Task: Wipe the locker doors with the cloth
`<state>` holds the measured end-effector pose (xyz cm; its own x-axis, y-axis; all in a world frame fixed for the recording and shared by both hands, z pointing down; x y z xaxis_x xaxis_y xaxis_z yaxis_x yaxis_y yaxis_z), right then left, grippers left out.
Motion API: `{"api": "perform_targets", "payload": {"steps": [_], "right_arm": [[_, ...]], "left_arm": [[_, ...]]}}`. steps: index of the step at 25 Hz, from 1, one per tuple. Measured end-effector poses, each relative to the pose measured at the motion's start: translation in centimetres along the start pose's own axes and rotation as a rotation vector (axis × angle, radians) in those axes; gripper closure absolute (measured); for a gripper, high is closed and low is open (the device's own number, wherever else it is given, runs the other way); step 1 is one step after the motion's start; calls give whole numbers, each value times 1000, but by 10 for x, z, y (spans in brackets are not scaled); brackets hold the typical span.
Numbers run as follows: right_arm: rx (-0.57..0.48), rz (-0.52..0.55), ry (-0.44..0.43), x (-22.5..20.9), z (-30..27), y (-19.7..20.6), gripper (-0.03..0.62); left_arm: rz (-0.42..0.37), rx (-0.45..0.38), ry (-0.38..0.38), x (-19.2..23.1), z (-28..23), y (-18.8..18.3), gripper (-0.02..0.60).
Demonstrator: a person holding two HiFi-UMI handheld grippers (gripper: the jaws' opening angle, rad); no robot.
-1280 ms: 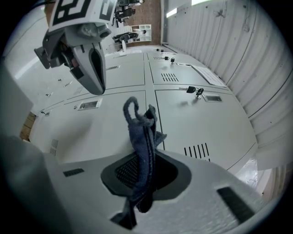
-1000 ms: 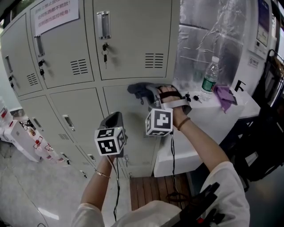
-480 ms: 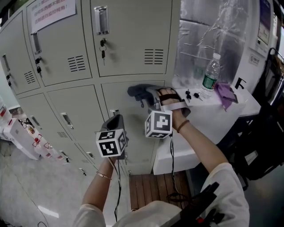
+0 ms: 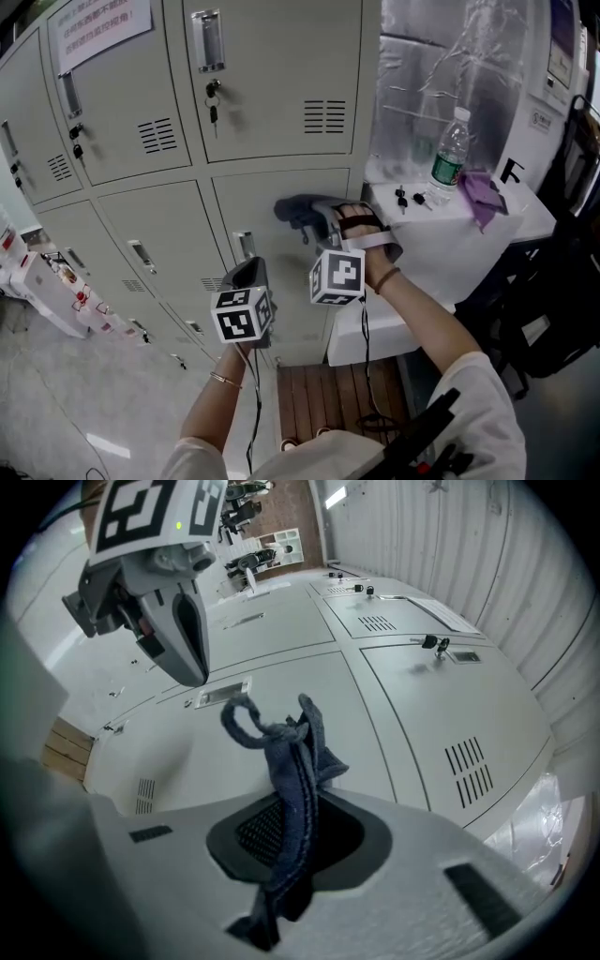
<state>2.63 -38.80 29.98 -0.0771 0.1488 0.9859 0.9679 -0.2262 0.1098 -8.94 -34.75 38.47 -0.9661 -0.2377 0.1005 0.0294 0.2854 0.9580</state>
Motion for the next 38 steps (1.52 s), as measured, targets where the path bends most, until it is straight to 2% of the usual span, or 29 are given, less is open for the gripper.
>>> {"api": "perform_targets", "payload": {"steps": [12, 19, 38], "right_arm": [[10, -13, -87, 52, -6, 6, 551], [12, -20, -151, 90, -12, 10, 551], [15, -80, -318, 195, -27, 24, 551]], "left_arm": [[26, 58, 7, -2, -9, 42, 572], [69, 110, 4, 1, -15, 77, 572], [117, 222, -16, 5, -34, 152, 572]]}}
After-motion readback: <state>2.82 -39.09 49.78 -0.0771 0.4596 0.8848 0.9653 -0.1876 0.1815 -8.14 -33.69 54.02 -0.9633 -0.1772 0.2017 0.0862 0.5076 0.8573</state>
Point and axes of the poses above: the fingertips, and each gripper's own axes: z backward along the fingers, x to its left, y out of its underside, the point moved 3 cm from there along z, backward along the fingers, and after that the axes turned 6 degrees about x, right-handed, at the moved point
